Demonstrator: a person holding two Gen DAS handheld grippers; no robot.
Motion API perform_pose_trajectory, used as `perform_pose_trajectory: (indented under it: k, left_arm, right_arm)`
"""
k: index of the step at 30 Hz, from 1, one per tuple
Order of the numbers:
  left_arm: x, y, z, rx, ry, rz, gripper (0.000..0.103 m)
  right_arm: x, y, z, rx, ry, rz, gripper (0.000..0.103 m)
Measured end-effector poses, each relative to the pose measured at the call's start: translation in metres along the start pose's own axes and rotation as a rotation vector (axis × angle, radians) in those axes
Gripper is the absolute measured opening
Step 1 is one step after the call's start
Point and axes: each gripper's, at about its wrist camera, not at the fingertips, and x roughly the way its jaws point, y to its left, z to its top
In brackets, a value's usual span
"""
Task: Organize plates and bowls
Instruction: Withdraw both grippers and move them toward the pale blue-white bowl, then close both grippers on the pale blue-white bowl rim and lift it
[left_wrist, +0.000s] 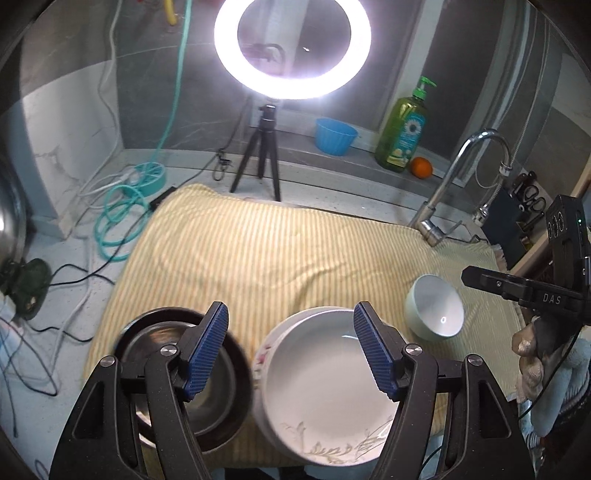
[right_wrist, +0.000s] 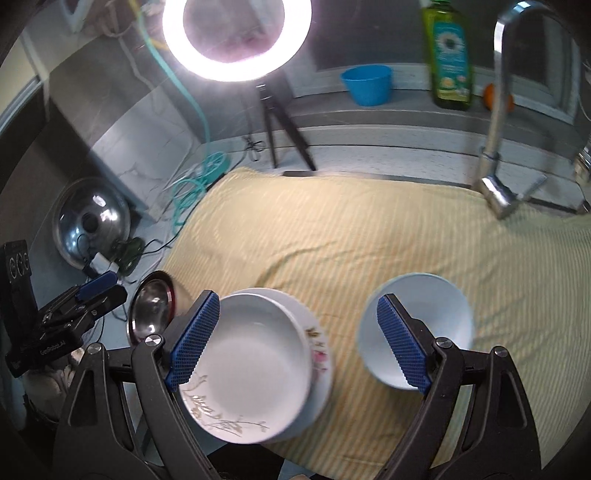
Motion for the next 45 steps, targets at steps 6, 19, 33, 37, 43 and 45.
perform_pose_trajectory:
  k: [6, 19, 33, 37, 43, 45]
  left_arm:
    - [0.034, -0.031, 0.007, 0.036, 0.054, -0.08, 0.07]
    - [0.111, -0.1, 0.003, 0.077, 0.241, -0.277, 0.045]
    - [0.154, -0.119, 0.0, 0.042, 0.36, -0.331, 0.025]
    - [0.161, -0.124, -0.001, 0.046, 0.377, -0.334, 0.022]
    - [0.169, -0.128, 0.0, 0.045, 0.386, -0.333, 0.019]
    - [0.17, -0.129, 0.0, 0.046, 0.384, -0.332, 0.019]
  right_arm:
    - [-0.011, -0.053, -0.007, 0.095, -0.013, -0.068, 0.09]
    - [-0.003, -0.133, -0.041, 0.281, 0.027, -0.076, 0.076]
    - [0.033, -0.152, -0.049, 0.327, 0.109, 0.008, 0.034]
    - [0.042, -0.154, -0.048, 0.322, 0.129, 0.015, 0.028]
    - [0.05, -0.155, -0.046, 0.314, 0.147, 0.026, 0.016]
    - [0.051, -0.155, -0.045, 0.31, 0.149, 0.02, 0.015]
